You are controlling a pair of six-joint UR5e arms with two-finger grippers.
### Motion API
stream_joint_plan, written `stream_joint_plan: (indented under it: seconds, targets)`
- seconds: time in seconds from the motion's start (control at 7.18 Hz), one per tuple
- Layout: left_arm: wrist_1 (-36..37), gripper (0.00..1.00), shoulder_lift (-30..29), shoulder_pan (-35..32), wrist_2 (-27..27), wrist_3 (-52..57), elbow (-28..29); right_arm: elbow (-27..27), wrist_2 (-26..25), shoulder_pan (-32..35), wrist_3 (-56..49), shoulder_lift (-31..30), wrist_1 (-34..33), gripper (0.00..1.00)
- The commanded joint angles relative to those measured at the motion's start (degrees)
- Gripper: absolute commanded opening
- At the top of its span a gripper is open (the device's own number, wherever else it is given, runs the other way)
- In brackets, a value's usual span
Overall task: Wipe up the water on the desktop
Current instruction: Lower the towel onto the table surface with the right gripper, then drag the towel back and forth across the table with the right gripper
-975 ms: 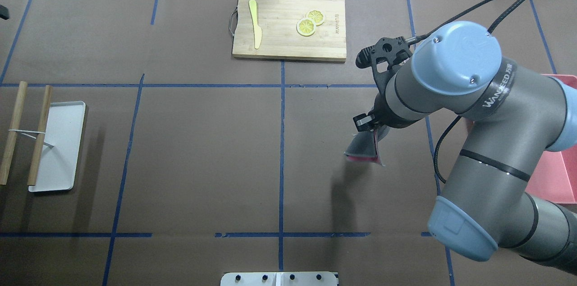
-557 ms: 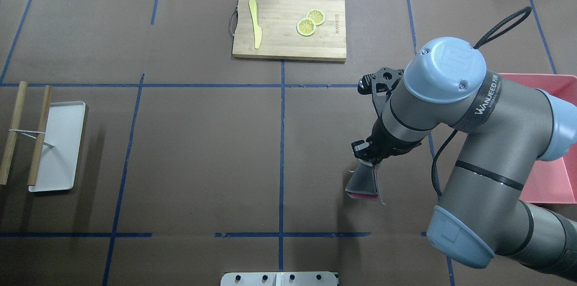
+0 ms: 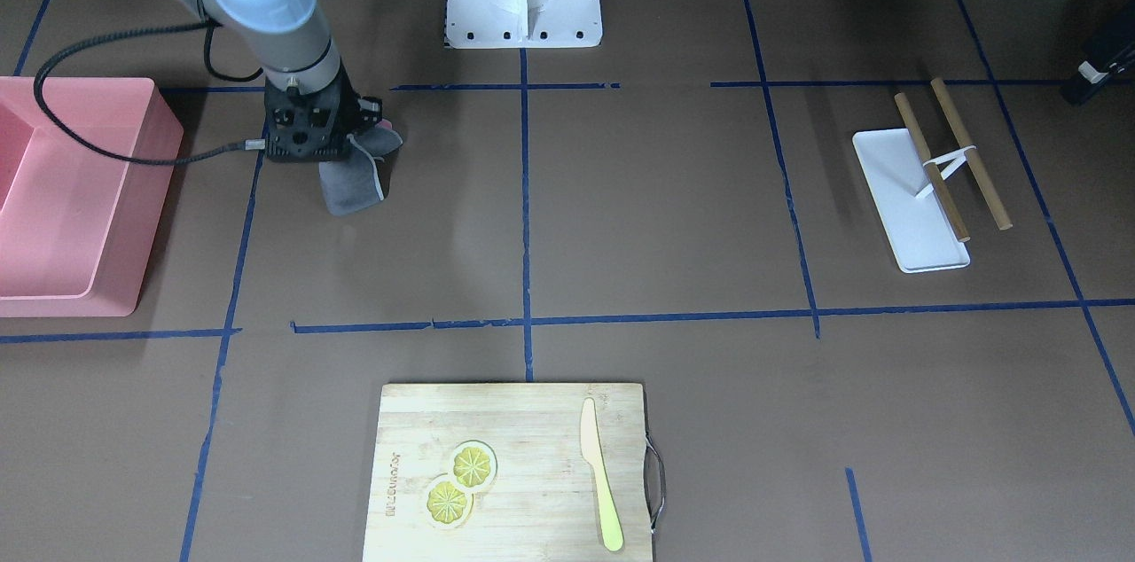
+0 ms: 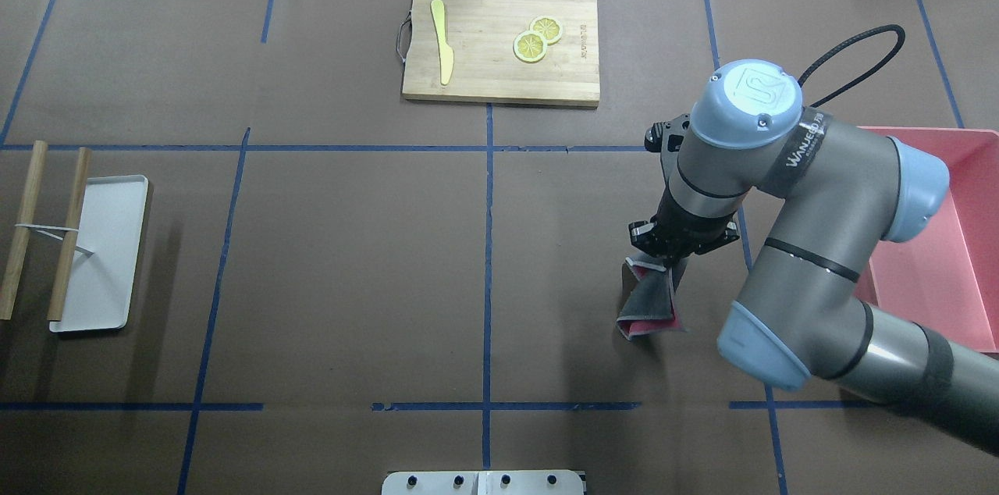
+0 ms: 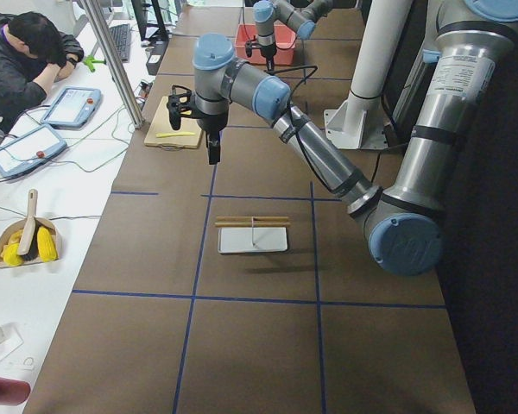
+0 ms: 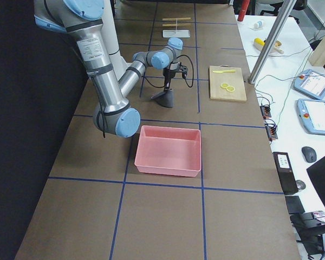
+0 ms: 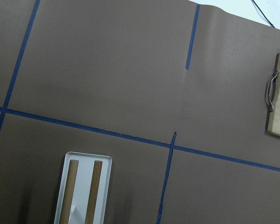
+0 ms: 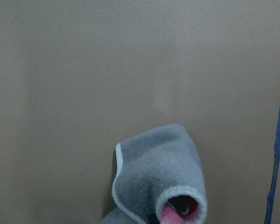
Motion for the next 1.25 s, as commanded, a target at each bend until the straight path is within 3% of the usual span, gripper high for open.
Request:
stream_joint_plan:
  seconds: [0.0,0.28,0.84,1.11]
  targets:
    - [0.1,1.00,1.1,-0.1,0.0,0.0,-1.6,-11.0,0.5,3.8,-2.0,0.4,10.6,0.00]
    - [0.1,1.00,1.1,-0.1,0.1,-0.6,-2.3,-16.9,3.9,8.8,-5.6,0.5,15.4,0.00]
    - [0.1,1.00,1.4,0.0,0.1,-0.8,-2.3,-18.3,4.5,15.9,-7.9,0.8,15.4,0.00]
    - [0.1,1.00,1.6,0.0,0.2,0.2,-1.8,-18.8,4.5,13.6,-6.9,2.1,15.6,0.00]
